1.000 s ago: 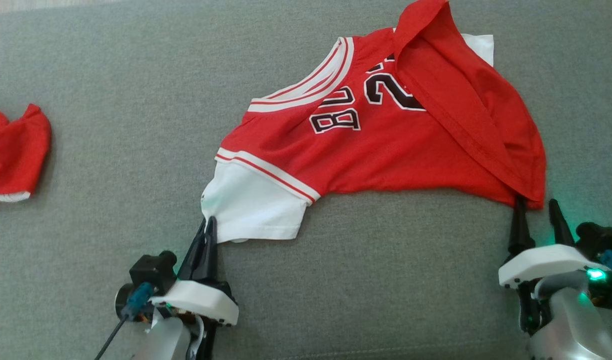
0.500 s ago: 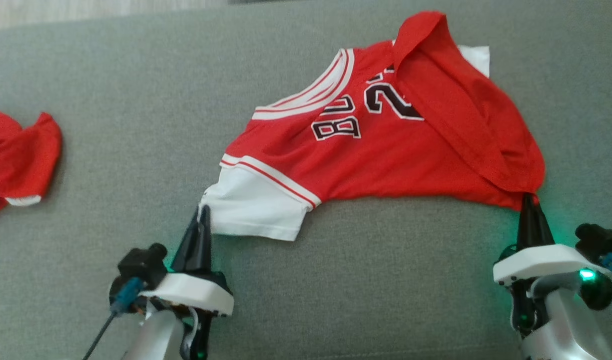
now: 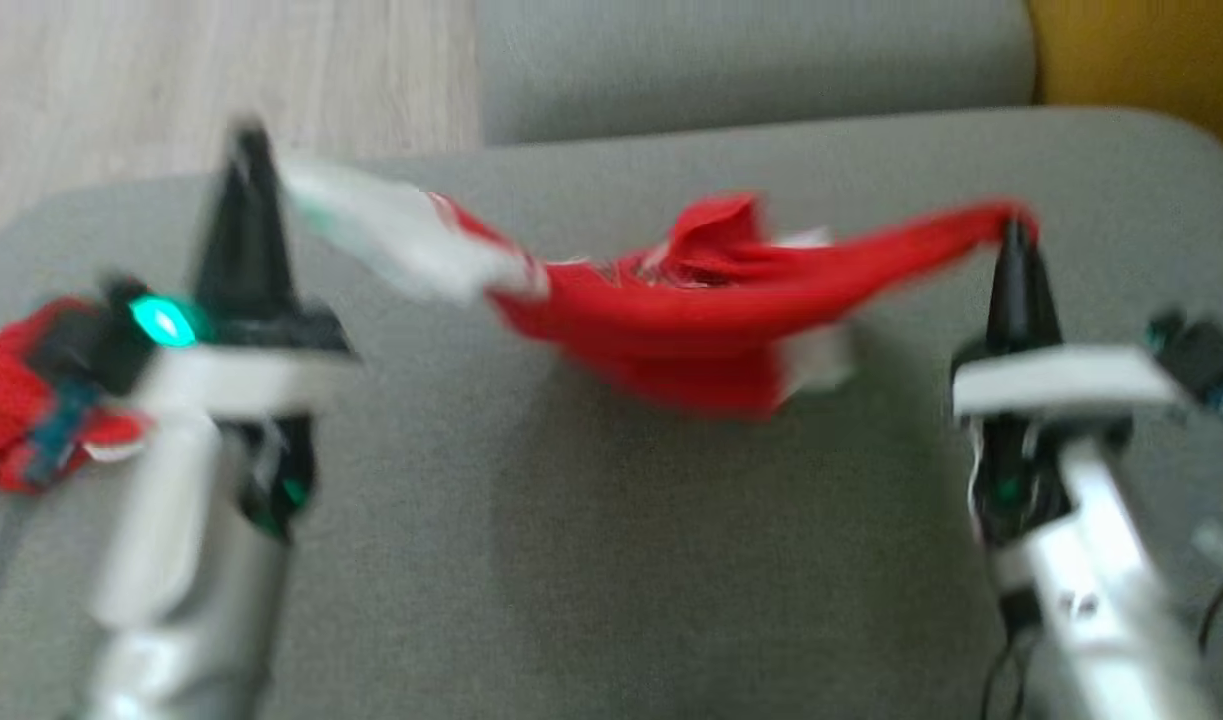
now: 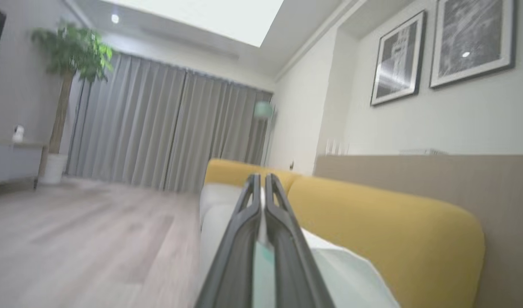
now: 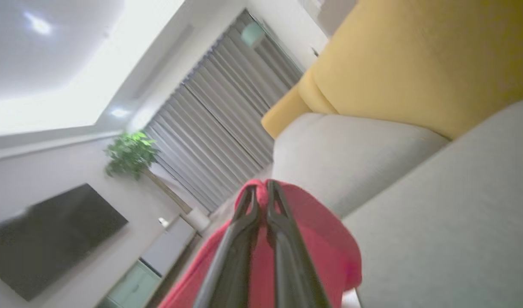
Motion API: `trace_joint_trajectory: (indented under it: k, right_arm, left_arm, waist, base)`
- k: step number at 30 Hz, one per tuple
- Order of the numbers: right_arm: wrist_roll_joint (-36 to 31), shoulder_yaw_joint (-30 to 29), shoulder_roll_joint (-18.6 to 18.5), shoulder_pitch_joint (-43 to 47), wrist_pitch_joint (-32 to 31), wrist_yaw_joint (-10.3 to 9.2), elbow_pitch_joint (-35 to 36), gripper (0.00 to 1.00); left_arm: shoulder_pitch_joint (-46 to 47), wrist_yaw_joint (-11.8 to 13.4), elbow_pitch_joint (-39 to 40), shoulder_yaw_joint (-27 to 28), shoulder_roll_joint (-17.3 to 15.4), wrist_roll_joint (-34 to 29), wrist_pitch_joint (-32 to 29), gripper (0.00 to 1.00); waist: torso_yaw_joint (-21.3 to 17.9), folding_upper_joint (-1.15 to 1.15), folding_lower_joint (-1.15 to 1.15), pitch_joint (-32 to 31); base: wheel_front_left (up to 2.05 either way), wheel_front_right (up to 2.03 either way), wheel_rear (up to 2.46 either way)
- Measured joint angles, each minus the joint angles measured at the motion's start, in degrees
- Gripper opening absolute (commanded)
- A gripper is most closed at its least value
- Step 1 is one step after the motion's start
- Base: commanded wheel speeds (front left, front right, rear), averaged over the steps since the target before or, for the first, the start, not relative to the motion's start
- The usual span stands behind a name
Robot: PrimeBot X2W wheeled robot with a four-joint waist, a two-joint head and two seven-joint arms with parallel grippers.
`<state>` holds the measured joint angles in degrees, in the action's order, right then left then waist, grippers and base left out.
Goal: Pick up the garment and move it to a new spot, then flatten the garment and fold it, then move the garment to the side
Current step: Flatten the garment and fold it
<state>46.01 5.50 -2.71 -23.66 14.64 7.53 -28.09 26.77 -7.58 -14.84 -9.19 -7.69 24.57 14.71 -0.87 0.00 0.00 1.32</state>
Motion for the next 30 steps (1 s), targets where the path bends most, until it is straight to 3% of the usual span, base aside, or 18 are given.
trace_joint_trajectory:
  k: [5,11,14,19,23,30]
  right_arm:
    - [6.9,-1.6,-0.1,-9.5,-5.0,0.0,1.8,0.0]
    - [9.3,-6.3,-1.3,-17.1,-10.9,0.0,2.3,0.0]
    - [9.3,-8.2,-1.4,-19.0,-13.8,0.0,2.2,0.0]
    - [3.7,-10.0,-1.3,-21.8,-16.2,0.0,0.0,0.0]
    - [-1.3,-11.3,-1.3,-29.5,-14.5,0.0,-4.2,0.0]
    - [-6.1,-11.4,-1.3,-46.9,-4.4,0.0,-10.8,0.0]
  left_arm:
    - [10.8,0.0,-0.3,-1.2,-4.6,0.4,-0.6,0.0]
    - [21.1,0.0,-1.5,-2.1,-6.1,1.2,-5.2,0.0]
    - [23.5,0.0,-2.1,-2.3,-6.4,1.4,-7.8,0.0]
    - [23.9,1.5,-5.4,-2.1,-6.6,1.7,-10.1,0.0]
    - [26.7,2.5,-10.0,-2.3,-6.8,0.7,-9.1,0.0]
    - [40.0,4.9,-16.7,-2.4,-6.7,-4.3,-1.3,0.0]
  waist:
    - [0.6,0.0,0.0,-3.4]
    - [1.6,0.0,0.0,-5.0]
    - [1.9,0.0,0.0,-4.3]
    - [1.9,0.0,0.0,-1.3]
    - [1.7,0.0,0.02,3.4]
    - [1.3,0.0,0.03,10.8]
  base:
    - [0.0,0.0,0.0]
    - [0.0,0.0,0.0]
    - [0.0,0.0,0.0]
    - [0.0,0.0,0.0]
    - [0.0,0.0,0.0]
    - [0.0,0.0,0.0]
